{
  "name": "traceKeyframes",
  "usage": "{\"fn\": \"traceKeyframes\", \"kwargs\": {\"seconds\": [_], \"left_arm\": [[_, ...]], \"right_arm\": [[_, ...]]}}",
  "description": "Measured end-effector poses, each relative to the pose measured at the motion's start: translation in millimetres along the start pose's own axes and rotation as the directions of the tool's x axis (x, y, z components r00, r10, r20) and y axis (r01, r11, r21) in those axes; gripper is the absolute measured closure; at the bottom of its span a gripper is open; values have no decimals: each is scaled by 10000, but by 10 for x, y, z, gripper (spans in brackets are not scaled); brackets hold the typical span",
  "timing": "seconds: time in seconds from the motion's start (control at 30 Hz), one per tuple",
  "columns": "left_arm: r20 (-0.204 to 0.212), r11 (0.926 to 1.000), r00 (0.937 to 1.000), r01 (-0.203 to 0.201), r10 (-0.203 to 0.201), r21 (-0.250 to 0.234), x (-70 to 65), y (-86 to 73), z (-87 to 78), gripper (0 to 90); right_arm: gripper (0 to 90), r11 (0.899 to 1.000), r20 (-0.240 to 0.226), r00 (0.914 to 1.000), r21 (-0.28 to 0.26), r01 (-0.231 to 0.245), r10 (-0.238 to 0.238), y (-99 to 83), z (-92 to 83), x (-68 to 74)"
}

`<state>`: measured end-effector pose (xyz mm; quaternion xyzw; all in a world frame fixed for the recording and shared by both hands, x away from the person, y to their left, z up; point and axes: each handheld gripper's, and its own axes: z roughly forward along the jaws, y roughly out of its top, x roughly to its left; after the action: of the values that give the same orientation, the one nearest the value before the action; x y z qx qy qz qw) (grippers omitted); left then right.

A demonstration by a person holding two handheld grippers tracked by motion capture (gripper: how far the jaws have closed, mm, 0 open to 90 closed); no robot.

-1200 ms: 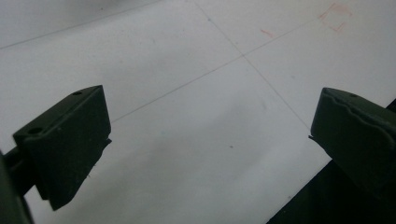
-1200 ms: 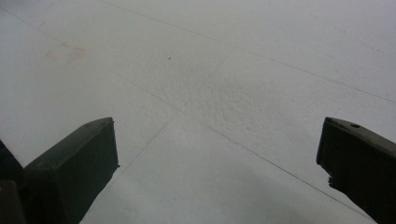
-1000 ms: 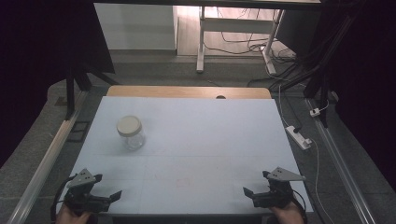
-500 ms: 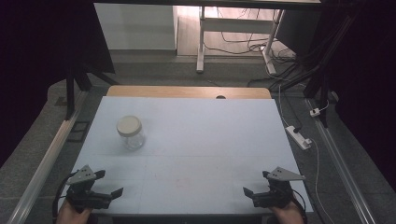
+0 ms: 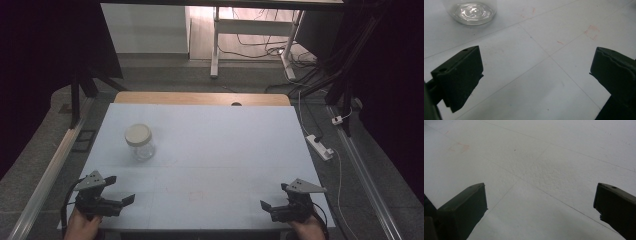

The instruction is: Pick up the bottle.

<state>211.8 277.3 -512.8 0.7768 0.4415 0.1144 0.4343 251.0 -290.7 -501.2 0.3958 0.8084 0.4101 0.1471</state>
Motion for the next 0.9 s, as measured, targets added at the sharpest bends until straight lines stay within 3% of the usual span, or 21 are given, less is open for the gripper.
{"fn": "traceKeyframes", "kwargs": {"seconds": [0.27, 0.57, 0.9], "left_arm": [[19, 10000, 10000, -51, 51, -48, 53, 61, 43, 0], [-14, 9988, 9999, -122, 122, -464, 168, 122, 131, 0], [-532, 9985, 9985, -158, 130, -530, 279, 251, 263, 0]], "right_arm": [[0, 10000, -30, 10000, 41, 2, -2, 1, 5, -4], [0, 9999, -47, 10000, 100, 16, -15, 4, 12, -4], [0, 9999, -84, 10000, 158, -18, 19, 6, 17, -6]]}}
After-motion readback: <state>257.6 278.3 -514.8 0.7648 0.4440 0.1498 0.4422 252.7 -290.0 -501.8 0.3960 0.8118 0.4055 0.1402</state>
